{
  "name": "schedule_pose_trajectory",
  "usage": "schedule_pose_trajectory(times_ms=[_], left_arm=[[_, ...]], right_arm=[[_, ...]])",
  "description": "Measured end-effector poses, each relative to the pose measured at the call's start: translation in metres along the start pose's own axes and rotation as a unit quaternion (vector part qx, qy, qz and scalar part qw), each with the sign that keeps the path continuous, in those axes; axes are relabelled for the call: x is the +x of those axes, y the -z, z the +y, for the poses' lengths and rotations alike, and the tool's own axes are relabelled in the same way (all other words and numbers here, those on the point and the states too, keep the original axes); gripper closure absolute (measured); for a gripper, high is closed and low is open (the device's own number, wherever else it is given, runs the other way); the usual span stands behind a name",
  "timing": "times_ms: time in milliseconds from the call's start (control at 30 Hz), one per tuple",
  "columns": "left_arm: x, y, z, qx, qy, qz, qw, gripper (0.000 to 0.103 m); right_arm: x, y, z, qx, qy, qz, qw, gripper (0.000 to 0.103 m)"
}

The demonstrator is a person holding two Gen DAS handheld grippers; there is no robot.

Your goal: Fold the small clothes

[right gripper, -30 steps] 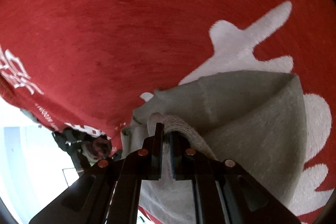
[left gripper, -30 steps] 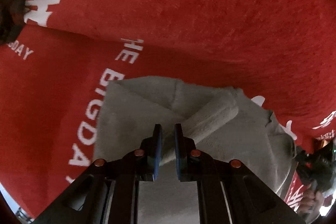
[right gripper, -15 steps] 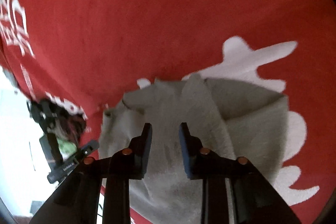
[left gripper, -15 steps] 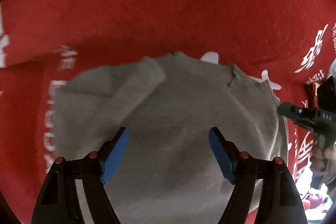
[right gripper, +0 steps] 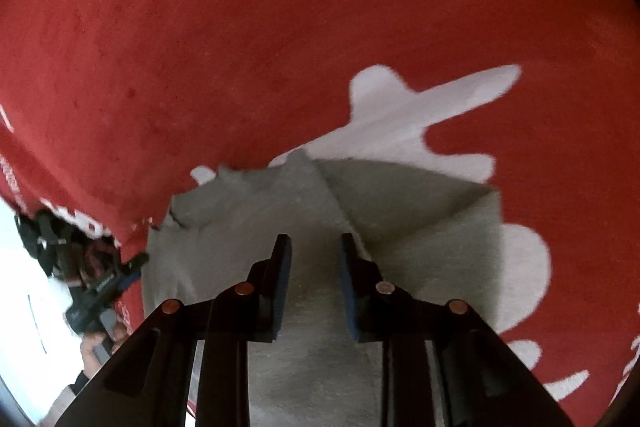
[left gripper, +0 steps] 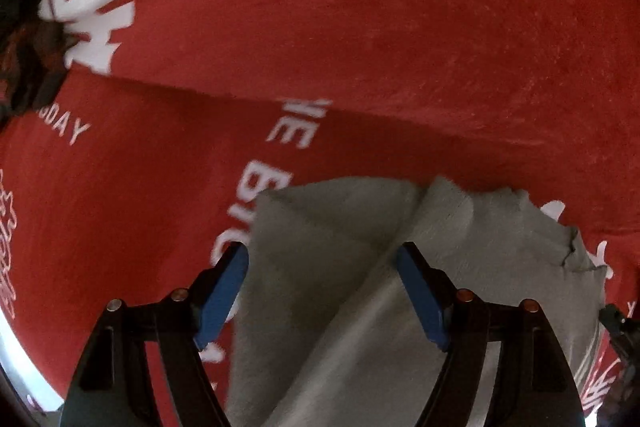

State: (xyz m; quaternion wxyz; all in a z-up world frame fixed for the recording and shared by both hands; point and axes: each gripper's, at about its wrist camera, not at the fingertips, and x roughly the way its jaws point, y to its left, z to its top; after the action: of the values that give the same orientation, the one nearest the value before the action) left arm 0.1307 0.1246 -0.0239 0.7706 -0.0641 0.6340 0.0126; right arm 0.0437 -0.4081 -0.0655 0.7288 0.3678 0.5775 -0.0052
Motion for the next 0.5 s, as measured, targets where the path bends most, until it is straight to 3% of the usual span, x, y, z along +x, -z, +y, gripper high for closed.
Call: schedule_pose_trajectory(times_ms=[200,500], left_arm=[[-0.025,0.041,0.015,0.018,0.032,0.030,0.9989,0.025],[-0.049,0.108,0.052,-0.031,0.075,0.078,0.9937,0.025]], right_arm=[[-0.028,0.014,-0.016,0.019,0.008,-0.004,1.000,0.066],[-0.052,0.073,-0.019,0.027,-0.027,0.021,0.999,0.062]])
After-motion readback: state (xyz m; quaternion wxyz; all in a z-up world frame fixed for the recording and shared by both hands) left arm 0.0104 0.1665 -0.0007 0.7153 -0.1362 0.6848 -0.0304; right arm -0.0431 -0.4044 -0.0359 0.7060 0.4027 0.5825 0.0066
